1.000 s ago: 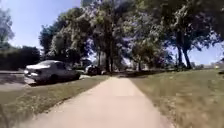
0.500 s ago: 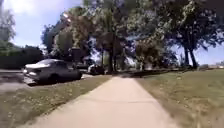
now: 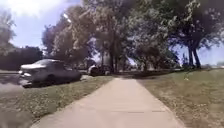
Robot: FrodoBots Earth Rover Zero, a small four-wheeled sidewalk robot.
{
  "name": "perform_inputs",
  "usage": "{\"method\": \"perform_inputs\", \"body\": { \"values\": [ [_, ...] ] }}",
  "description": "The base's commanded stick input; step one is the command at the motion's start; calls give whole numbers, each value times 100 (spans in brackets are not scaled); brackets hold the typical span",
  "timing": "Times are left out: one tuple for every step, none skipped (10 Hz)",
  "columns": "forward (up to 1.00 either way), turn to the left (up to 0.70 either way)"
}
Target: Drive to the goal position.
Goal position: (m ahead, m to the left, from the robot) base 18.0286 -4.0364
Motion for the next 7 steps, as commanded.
{"method": "perform_inputs", "body": {
  "values": [
    [85, 0],
    [85, 0],
    [85, -5],
    [85, -31],
    [85, -34],
    [85, -34],
    [85, -34]
  ]
}}
